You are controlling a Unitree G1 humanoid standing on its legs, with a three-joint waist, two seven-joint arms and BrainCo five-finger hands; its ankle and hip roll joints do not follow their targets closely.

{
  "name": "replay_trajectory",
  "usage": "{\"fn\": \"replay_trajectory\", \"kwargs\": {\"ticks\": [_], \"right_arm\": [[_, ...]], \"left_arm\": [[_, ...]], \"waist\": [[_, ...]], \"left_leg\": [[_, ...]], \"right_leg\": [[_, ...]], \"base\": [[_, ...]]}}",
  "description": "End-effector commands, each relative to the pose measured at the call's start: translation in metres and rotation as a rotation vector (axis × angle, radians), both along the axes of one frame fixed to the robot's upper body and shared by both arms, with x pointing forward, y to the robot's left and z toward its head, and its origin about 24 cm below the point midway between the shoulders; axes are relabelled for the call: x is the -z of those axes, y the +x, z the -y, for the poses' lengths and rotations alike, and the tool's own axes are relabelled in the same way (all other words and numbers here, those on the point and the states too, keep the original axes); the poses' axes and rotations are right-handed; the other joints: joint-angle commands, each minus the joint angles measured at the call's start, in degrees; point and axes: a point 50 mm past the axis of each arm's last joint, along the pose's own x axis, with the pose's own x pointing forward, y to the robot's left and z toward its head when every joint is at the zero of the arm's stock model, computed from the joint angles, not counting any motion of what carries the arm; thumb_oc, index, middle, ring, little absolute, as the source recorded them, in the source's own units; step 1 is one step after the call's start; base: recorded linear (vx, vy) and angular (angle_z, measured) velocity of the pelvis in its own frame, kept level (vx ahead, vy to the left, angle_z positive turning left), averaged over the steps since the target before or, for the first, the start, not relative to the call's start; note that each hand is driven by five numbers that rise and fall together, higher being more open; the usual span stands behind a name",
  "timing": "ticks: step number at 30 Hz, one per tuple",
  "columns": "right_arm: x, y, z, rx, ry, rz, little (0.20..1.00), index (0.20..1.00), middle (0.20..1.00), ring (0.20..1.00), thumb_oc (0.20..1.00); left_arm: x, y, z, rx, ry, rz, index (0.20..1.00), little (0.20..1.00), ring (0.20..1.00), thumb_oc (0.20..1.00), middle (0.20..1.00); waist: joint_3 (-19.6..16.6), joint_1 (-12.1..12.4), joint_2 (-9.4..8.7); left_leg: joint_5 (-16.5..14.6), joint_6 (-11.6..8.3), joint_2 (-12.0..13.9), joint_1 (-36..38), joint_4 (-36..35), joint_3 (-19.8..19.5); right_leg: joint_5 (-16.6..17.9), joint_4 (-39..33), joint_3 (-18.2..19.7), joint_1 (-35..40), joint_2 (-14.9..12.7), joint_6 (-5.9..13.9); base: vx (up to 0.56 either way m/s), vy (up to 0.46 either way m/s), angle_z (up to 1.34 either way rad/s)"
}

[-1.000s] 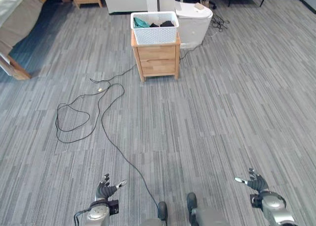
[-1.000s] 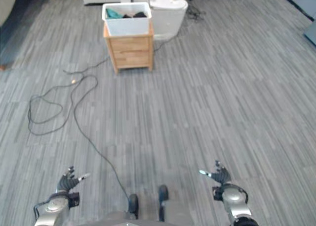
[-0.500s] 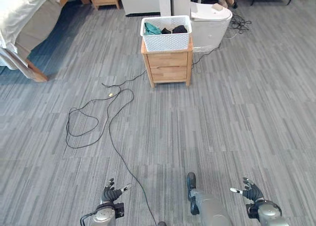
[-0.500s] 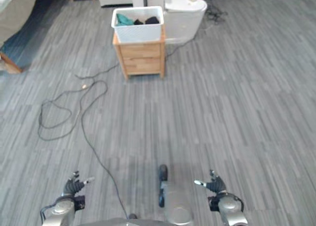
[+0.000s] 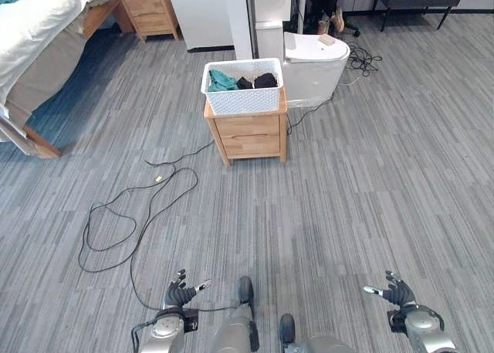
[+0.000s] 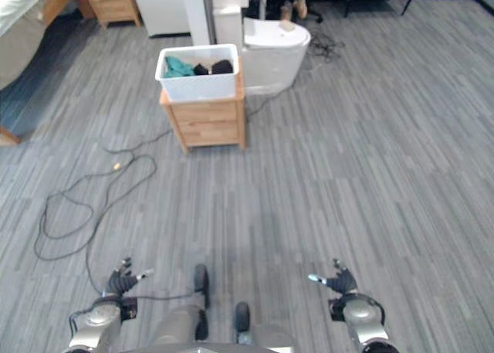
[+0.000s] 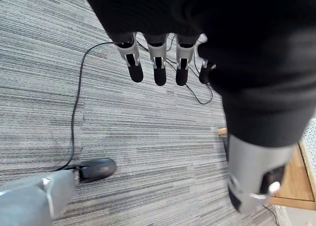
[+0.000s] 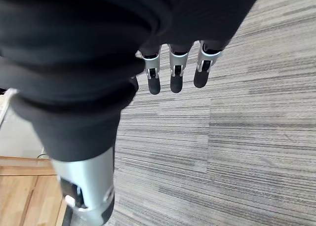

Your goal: Grab the laundry basket,head to the washer,open it,put in the laundry and shut it.

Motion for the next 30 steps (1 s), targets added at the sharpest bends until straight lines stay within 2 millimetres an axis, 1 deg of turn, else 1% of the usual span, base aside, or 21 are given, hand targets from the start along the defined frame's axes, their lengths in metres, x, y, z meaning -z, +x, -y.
{"fn": "replay_trajectory", "kwargs": {"ticks": [1, 3, 4, 5, 6, 8, 10, 12, 15, 16, 17, 18, 19, 20, 21, 22, 23, 26, 27, 28, 30], "right_arm": [[-0.009, 0.004, 0.006, 0.025, -0.012, 0.062, 1.0, 1.0, 1.0, 1.0, 1.0], [-0.007, 0.002, 0.005, 0.021, -0.009, 0.053, 1.0, 1.0, 1.0, 1.0, 1.0], [-0.006, 0.0, 0.002, 0.027, 0.008, 0.055, 1.0, 1.0, 1.0, 1.0, 1.0], [-0.006, 0.0, 0.002, 0.027, 0.008, 0.055, 1.0, 1.0, 1.0, 1.0, 1.0], [-0.004, 0.0, -0.003, 0.032, 0.033, 0.057, 1.0, 1.0, 1.0, 1.0, 1.0], [-0.003, 0.001, -0.007, 0.025, 0.044, 0.06, 1.0, 1.0, 1.0, 1.0, 1.0], [-0.007, 0.01, -0.013, -0.006, 0.055, 0.086, 1.0, 1.0, 1.0, 1.0, 1.0], [-0.009, 0.016, -0.017, -0.027, 0.057, 0.105, 1.0, 1.0, 1.0, 1.0, 1.0], [-0.01, 0.02, -0.022, -0.046, 0.058, 0.112, 1.0, 1.0, 1.0, 1.0, 1.0], [-0.013, 0.024, -0.022, -0.065, 0.051, 0.122, 1.0, 1.0, 1.0, 1.0, 1.0], [-0.014, 0.026, -0.023, -0.075, 0.047, 0.125, 1.0, 1.0, 1.0, 1.0, 1.0], [-0.014, 0.026, -0.023, -0.076, 0.047, 0.125, 1.0, 1.0, 1.0, 1.0, 1.0], [-0.015, 0.026, -0.021, -0.076, 0.042, 0.122, 1.0, 1.0, 1.0, 1.0, 1.0], [-0.014, 0.024, -0.019, -0.067, 0.043, 0.117, 1.0, 1.0, 1.0, 1.0, 1.0], [-0.014, 0.024, -0.019, -0.067, 0.042, 0.117, 1.0, 1.0, 1.0, 1.0, 1.0], [-0.012, 0.02, -0.017, -0.058, 0.041, 0.103, 1.0, 1.0, 1.0, 1.0, 1.0], [-0.009, 0.017, -0.016, -0.054, 0.041, 0.088, 1.0, 1.0, 1.0, 1.0, 1.0], [-0.003, 0.009, -0.015, -0.052, 0.04, 0.05, 1.0, 1.0, 1.0, 1.0, 1.0], [-0.003, 0.009, -0.015, -0.052, 0.04, 0.05, 1.0, 1.0, 1.0, 1.0, 1.0], [0.0, 0.001, -0.013, -0.03, 0.045, 0.033, 1.0, 1.0, 1.0, 1.0, 1.0], [0.0, -0.002, -0.008, -0.018, 0.037, 0.03, 1.0, 1.0, 1.0, 1.0, 1.0]], "left_arm": [[-0.011, 0.004, -0.011, 0.024, 0.063, 0.051, 1.0, 1.0, 1.0, 1.0, 1.0], [-0.01, 0.001, -0.012, 0.021, 0.065, 0.044, 1.0, 1.0, 1.0, 1.0, 1.0], [-0.01, -0.001, -0.013, 0.021, 0.066, 0.038, 1.0, 1.0, 1.0, 1.0, 1.0], [-0.01, -0.001, -0.013, 0.022, 0.066, 0.037, 1.0, 1.0, 1.0, 1.0, 1.0], [-0.01, -0.001, -0.015, 0.021, 0.074, 0.037, 1.0, 1.0, 1.0, 1.0, 1.0], [-0.012, 0.002, -0.017, 0.03, 0.088, 0.042, 1.0, 1.0, 1.0, 1.0, 1.0], [-0.017, 0.007, -0.022, 0.029, 0.109, 0.06, 1.0, 1.0, 1.0, 1.0, 1.0], [-0.02, 0.009, -0.026, 0.028, 0.125, 0.065, 1.0, 1.0, 1.0, 1.0, 1.0], [-0.02, 0.009, -0.027, 0.022, 0.128, 0.065, 1.0, 1.0, 1.0, 1.0, 1.0], [-0.019, 0.008, -0.029, 0.01, 0.126, 0.056, 1.0, 1.0, 1.0, 1.0, 1.0], [-0.017, 0.007, -0.028, 0.012, 0.123, 0.049, 1.0, 1.0, 1.0, 1.0, 1.0], [-0.017, 0.007, -0.028, 0.012, 0.123, 0.049, 1.0, 1.0, 1.0, 1.0, 1.0], [-0.014, 0.006, -0.026, 0.025, 0.123, 0.027, 1.0, 1.0, 1.0, 1.0, 1.0], [-0.012, 0.005, -0.025, 0.03, 0.123, 0.017, 1.0, 1.0, 1.0, 1.0, 1.0], [-0.012, 0.005, -0.025, 0.03, 0.122, 0.017, 1.0, 1.0, 1.0, 1.0, 1.0], [-0.011, 0.005, -0.024, 0.029, 0.119, 0.014, 1.0, 1.0, 1.0, 1.0, 1.0], [-0.01, 0.004, -0.023, 0.03, 0.116, 0.011, 1.0, 1.0, 1.0, 1.0, 1.0], [-0.005, 0.0, -0.021, 0.023, 0.106, -0.009, 1.0, 1.0, 1.0, 1.0, 1.0], [-0.005, 0.0, -0.021, 0.023, 0.106, -0.009, 1.0, 1.0, 1.0, 1.0, 1.0], [-0.001, -0.006, -0.02, 0.016, 0.099, -0.029, 1.0, 1.0, 1.0, 1.0, 1.0], [0.003, -0.011, -0.019, 0.006, 0.094, -0.05, 1.0, 1.0, 1.0, 1.0, 1.0]], "waist": [[-0.6, 1.7, -1.28], [-1.3, 2.0, -1.28], [-2.4, 1.9, -1.82], [-2.4, 1.9, -1.9], [-3.0, 1.9, -3.3], [-3.5, 1.9, -4.4], [-3.0, 1.6, -4.97], [-2.6, 1.6, -4.34], [-2.0, 1.3, -3.48], [-0.8, 0.1, -2.37], [-0.1, -0.8, -1.9], [-0.2, -0.9, -1.83], [0.6, -2.1, -2.09], [1.0, -2.9, -2.56], [1.3, -3.1, -2.38], [1.7, -4.1, -2.75], [1.6, -4.3, -3.12], [1.4, -4.8, -3.08], [1.4, -4.9, -3.03], [0.3, -5.1, -3.18], [-0.7, -5.4, -2.35]], "left_leg": [[2.6, 1.3, 0.3, -1.1, 2.8, 4.3], [3.1, 1.65, 0.6, 0.0, 2.6, 4.5], [2.8, 2.37, 0.5, 0.3, 5.0, 4.9], [2.7, 2.38, 0.4, 0.2, 5.2, 4.9], [0.2, 3.4, -0.7, 0.1, 9.3, 5.6], [-2.7, 4.75, -1.7, 0.7, 11.3, 6.2], [-5.1, 6.43, -2.8, 2.3, 11.6, 6.1], [-6.8, 7.51, -3.0, 4.0, 11.8, 6.3], [-8.4, 8.19, -3.4, 7.7, 10.5, 5.9], [-9.7, 8.22, -3.8, 11.9, 8.5, 4.9], [-10.5, 8.04, -3.9, 13.8, 7.7, 4.4], [-10.4, 8.01, -3.8, 13.7, 7.7, 4.4], [-11.6, 7.8, -4.7, 16.1, 7.3, 3.4], [-12.6, 7.74, -5.5, 17.8, 7.1, 2.6], [-12.8, 7.71, -5.4, 18.1, 7.1, 2.3], [-14.2, 7.16, -6.3, 20.4, 7.1, 1.2], [-14.8, 6.95, -6.8, 21.4, 7.2, 0.6], [-16.5, 6.31, -7.2, 23.8, 7.8, -0.7], [-16.6, 6.3, -7.1, 23.9, 7.8, -0.8], [-18.4, 6.26, -7.8, 25.7, 7.8, -1.8], [-18.0, 4.64, -6.8, 26.7, 9.2, -2.5]], "right_leg": [[-8.9, 4.2, 4.6, 5.3, -5.6, 10.01], [-9.6, 4.6, 4.9, 6.2, -5.8, 10.18], [-10.3, 6.2, 5.1, 7.4, -7.3, 10.88], [-10.4, 6.2, 5.1, 7.3, -7.4, 10.9], [-9.7, 9.6, 5.0, 7.1, -9.5, 12.15], [-6.3, 15.2, 5.4, 5.3, -11.0, 13.88], [0.3, 23.3, 6.8, 1.2, -11.8, 15.32], [3.7, 28.9, 6.5, -1.8, -12.0, 15.79], [3.7, 31.5, 4.4, -5.9, -12.0, 14.87], [1.0, 31.2, 0.5, -11.7, -11.3, 13.97], [-1.1, 29.1, -1.6, -14.5, -10.3, 13.43], [-1.0, 28.9, -1.6, -14.5, -10.2, 13.39], [-1.5, 23.4, -3.1, -17.8, -9.0, 13.49], [-0.9, 19.0, -3.6, -18.7, -8.9, 13.83], [-0.9, 18.7, -3.8, -18.2, -8.8, 13.85], [0.8, 11.6, -5.1, -19.3, -8.8, 14.51], [1.8, 9.3, -5.8, -20.2, -9.0, 14.86], [3.6, 6.9, -8.9, -20.9, -10.2, 15.21], [3.6, 6.8, -9.0, -20.8, -10.2, 15.22], [4.3, 6.4, -8.1, -19.2, -10.2, 14.49], [4.6, 7.2, -8.2, -18.0, -10.2, 13.53]], "base": [[0.63, 0.202, -0.19], [0.41, 0.143, -0.25], [0.32, 0.123, -0.39], [0.59, 0.239, -0.33], [0.37, 0.168, -0.3], [0.39, 0.193, -0.15], [0.28, 0.151, -0.09], [0.26, 0.137, -0.03], [0.25, 0.114, 0.05], [0.48, 0.179, -0.1], [0.37, 0.129, -0.17], [0.35, 0.055, -0.12], [0.35, 0.018, 0.07], [0.36, 0.022, 0.15], [0.4, -0.009, 0.46], [0.4, -0.026, 0.45], [0.4, -0.026, 0.42], [0.36, -0.082, 0.36], [0.38, -0.12, 0.39], [0.39, -0.137, 0.29], [0.45, -0.18, 0.39]]}}
